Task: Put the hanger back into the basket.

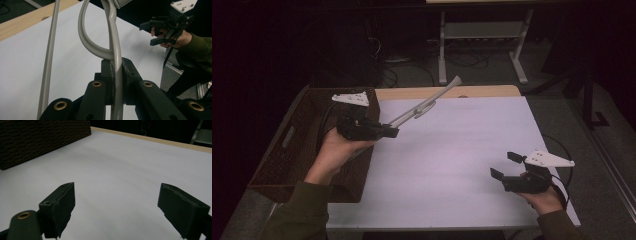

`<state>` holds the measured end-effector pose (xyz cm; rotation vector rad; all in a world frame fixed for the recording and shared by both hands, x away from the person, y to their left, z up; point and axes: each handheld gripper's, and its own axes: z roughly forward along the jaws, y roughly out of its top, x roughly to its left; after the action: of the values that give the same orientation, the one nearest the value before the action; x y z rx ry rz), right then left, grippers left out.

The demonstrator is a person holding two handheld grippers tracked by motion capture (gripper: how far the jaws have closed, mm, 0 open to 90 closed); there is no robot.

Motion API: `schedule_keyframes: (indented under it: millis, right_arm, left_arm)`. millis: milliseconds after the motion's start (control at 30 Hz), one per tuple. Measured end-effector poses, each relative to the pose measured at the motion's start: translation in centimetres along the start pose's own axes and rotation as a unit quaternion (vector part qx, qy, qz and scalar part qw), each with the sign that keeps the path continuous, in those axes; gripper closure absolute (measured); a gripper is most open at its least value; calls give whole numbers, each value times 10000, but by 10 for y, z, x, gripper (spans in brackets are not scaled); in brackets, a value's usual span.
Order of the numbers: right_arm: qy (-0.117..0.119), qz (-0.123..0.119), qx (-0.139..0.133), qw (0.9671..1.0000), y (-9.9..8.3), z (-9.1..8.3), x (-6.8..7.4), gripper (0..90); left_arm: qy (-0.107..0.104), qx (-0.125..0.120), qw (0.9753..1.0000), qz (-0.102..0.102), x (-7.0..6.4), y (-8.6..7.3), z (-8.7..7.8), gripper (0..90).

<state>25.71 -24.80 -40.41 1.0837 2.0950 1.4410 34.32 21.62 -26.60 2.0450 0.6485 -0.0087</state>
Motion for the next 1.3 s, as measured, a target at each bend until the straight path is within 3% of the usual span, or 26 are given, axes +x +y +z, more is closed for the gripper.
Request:
schedule_keyframes:
  millis: [500,700,1033,1300]
  right_arm:
    - [-8,6,-7,10000,0,1,0,139]
    - [-37,18,-28,10000,0,0,0,139]
    - [-53,39,-16,10000,0,0,-1,139]
    - [-81,45,-32,10000,0,1,-2,139]
  left_arm:
    - [529,-21,9986,-71,18,-8,-56,822]
    - [763,-122,9968,-181,26,-16,-82,822]
    - [1115,-63,9933,-296,38,-37,-122,822]
    - [1341,-17,9897,-501,47,-59,-147,822]
